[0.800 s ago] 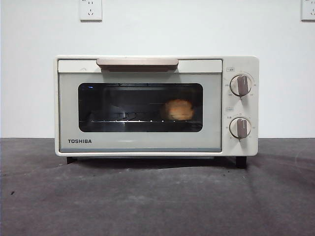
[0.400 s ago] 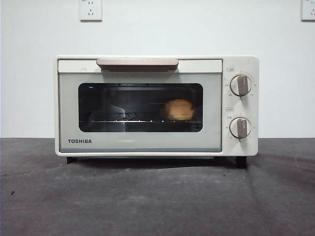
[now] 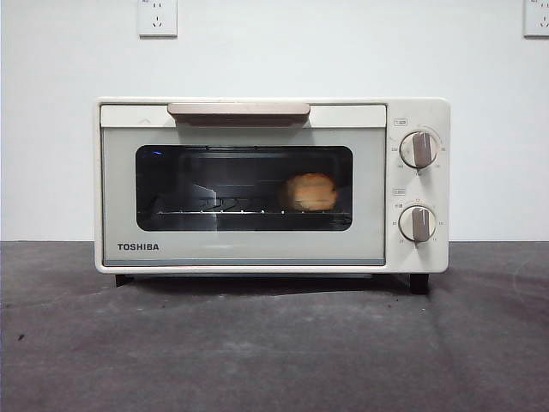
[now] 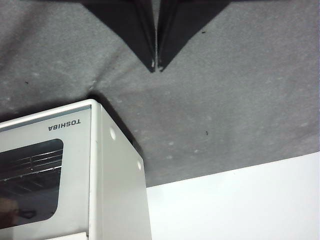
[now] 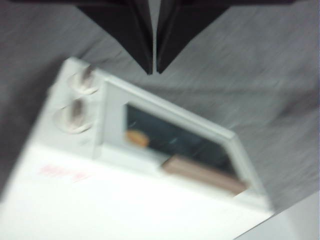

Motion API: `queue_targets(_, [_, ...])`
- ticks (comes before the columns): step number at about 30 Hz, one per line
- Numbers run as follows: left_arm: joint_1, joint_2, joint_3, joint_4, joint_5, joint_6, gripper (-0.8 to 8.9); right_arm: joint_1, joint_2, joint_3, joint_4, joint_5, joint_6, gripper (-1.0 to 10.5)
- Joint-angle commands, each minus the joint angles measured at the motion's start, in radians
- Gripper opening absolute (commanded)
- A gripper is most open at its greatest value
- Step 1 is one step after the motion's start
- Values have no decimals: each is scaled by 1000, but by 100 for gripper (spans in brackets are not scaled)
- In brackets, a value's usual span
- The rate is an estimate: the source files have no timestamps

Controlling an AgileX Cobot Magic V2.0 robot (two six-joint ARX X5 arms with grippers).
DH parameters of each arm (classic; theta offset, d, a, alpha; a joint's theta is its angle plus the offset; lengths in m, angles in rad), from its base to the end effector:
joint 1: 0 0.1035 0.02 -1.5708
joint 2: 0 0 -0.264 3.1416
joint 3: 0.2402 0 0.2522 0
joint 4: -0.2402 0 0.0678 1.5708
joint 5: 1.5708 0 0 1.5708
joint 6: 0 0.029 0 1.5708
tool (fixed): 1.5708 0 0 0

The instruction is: The left arm flap open the oven, the right arm pick bread and place it into oven, the left arm flap close the oven

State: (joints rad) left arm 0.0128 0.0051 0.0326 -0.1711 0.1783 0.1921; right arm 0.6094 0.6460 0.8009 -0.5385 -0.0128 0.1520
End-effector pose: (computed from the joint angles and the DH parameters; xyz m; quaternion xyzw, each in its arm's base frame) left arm 0.0946 -0.0039 0.1578 0.0885 0.0632 -0.0889 0.9901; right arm 0.1078 0.0757 0.3233 0.0151 0.2045 0.2858 0.9361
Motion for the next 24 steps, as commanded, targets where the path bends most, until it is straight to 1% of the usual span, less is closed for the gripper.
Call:
queue_targets(1, [2,-2,-20,-7,-2,-3,16,-75,-43,-21,64,-40,-63,6])
queue_targets(3, [2,-2,-20,-7,-2,-3,16,-150,-87,-60,108,-70,-88,6])
queue_targets(8, [2,-2,-20,-7,-2,-3,16,-341,-205,-197,224,-74,-164,6])
queue_targets(11, [2,-2,-20,-7,-2,-3,16,-435,-280,-298,302,-73,-167,6])
queue_targets(14, [2,-2,-20,-7,-2,-3,16,-508,-357,-407,396,-73,-167,6])
queue_targets(20, [2,-2,-20,-7,-2,-3,16,-586,-489,-603,552,-70,-163,6])
queue_targets(24, [2,-2,-20,-7,-2,-3,16,-603,-550,-683,565,-62,-162,6])
